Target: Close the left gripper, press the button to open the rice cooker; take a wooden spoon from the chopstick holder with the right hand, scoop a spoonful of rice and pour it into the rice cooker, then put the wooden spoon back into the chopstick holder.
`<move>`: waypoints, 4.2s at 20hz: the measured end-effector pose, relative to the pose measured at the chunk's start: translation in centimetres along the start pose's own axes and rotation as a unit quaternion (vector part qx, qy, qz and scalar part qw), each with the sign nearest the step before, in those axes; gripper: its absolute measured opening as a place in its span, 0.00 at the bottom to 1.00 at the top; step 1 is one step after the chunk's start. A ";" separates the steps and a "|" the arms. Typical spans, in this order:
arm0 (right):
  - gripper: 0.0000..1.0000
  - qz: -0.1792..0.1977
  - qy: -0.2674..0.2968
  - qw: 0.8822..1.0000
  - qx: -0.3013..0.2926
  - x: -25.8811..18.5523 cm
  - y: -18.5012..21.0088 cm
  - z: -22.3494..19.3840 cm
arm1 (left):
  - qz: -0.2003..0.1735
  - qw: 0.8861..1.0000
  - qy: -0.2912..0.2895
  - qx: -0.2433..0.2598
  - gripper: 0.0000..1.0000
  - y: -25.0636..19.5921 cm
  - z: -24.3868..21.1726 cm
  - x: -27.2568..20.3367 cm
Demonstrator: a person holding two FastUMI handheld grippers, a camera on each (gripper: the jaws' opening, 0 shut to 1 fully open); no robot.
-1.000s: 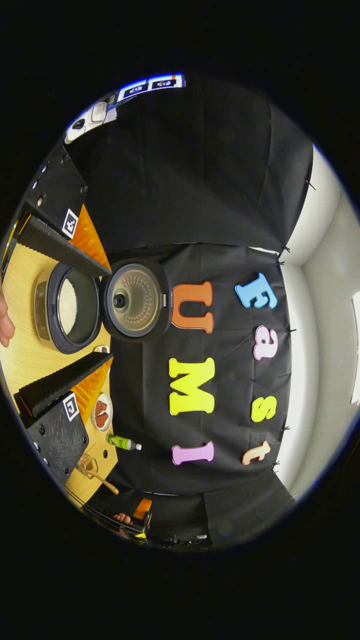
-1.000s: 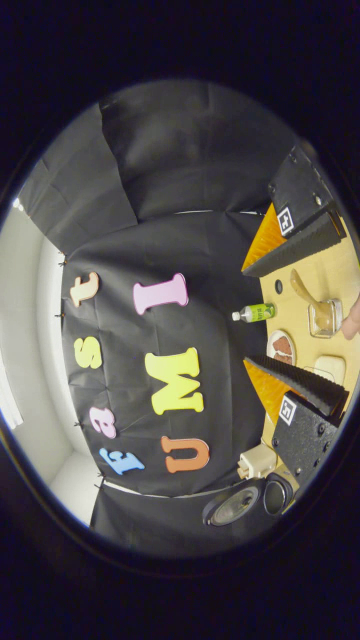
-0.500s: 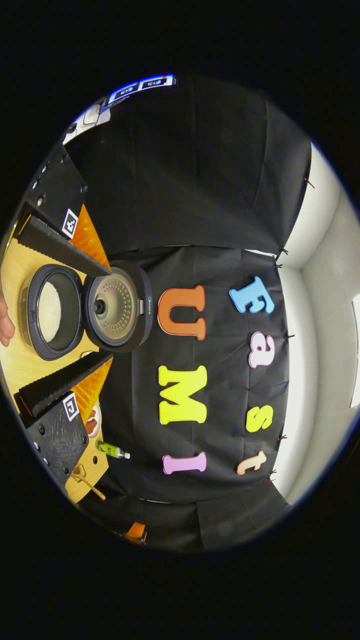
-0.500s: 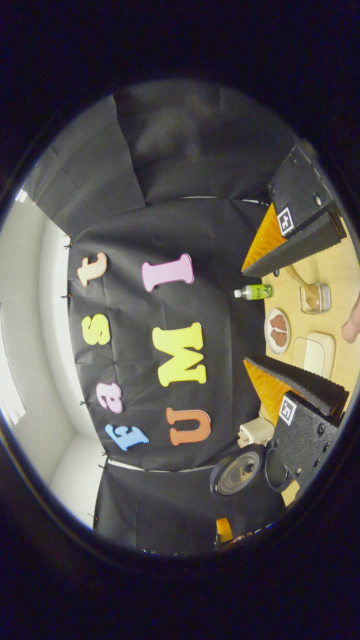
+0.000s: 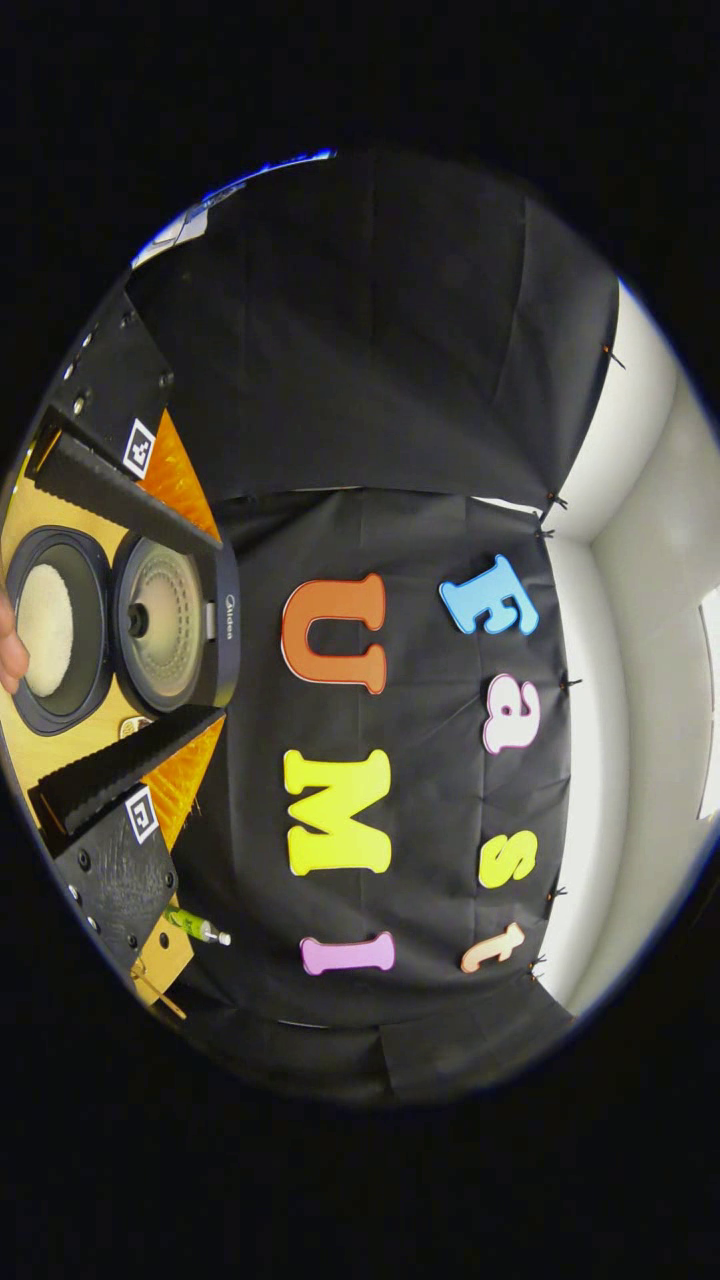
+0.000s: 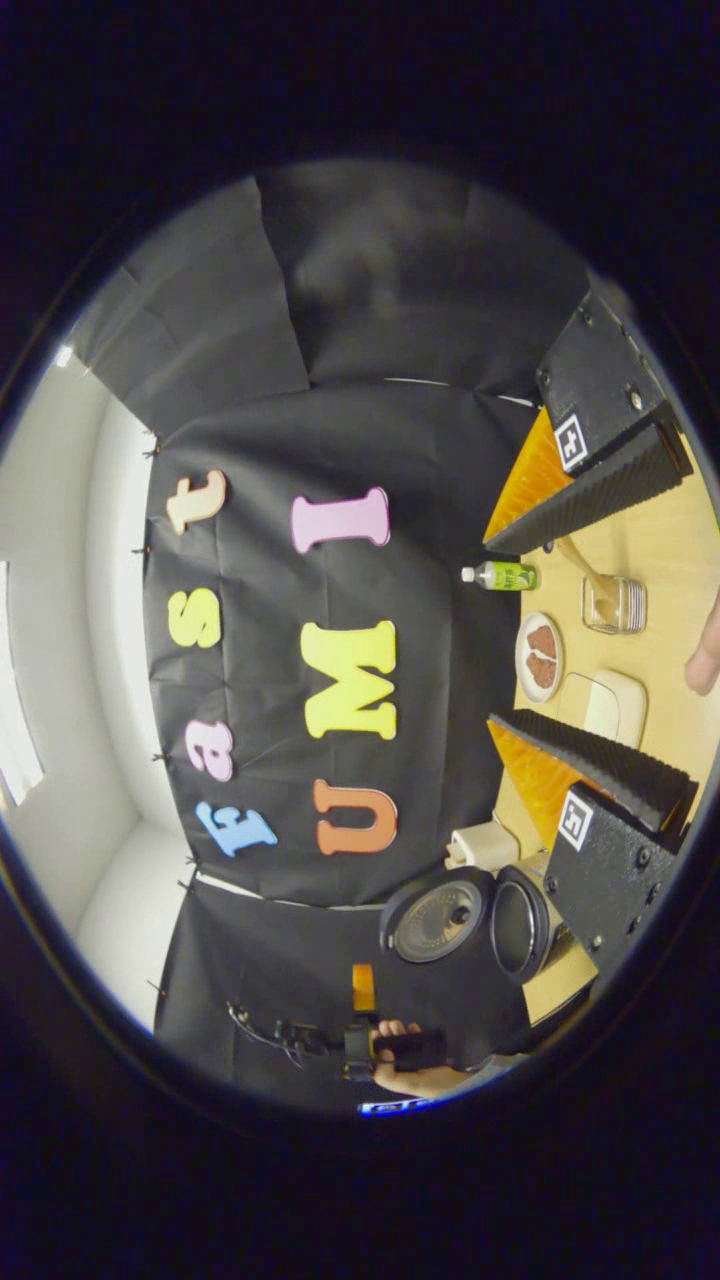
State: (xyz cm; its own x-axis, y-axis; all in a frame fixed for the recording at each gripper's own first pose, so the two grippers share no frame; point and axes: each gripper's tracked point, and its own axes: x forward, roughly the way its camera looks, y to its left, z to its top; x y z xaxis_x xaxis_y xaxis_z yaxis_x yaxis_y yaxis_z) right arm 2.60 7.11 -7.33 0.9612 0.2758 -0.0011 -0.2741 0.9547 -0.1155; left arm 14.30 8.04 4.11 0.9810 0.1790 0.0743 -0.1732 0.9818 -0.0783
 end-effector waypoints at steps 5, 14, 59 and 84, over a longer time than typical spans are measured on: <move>1.00 0.034 -0.018 0.999 -0.027 0.3 2.4 0.0 | 0.023 0.999 -0.030 -0.029 0.96 2.8 0.2 7.7; 1.00 0.078 -0.010 0.996 -0.042 1.5 7.7 -1.4 | 0.019 0.999 0.028 -0.002 0.94 2.9 -3.7 13.7; 1.00 0.007 0.013 0.999 0.031 0.9 0.2 -6.5 | -0.008 0.980 0.197 0.021 1.00 -0.4 -22.0 -3.0; 1.00 0.016 0.042 0.999 0.018 3.5 6.7 -5.4 | 0.001 0.999 0.045 0.015 0.99 -0.9 -23.4 -5.5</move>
State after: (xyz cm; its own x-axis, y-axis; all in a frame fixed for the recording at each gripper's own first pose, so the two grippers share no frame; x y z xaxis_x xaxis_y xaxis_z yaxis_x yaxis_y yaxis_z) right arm 4.32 13.87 -13.45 0.9508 0.2968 -0.0884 -0.3037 0.9495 -0.0792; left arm 11.07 4.64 -19.48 0.9842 0.1766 -0.0152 -0.1771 0.9830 -0.0482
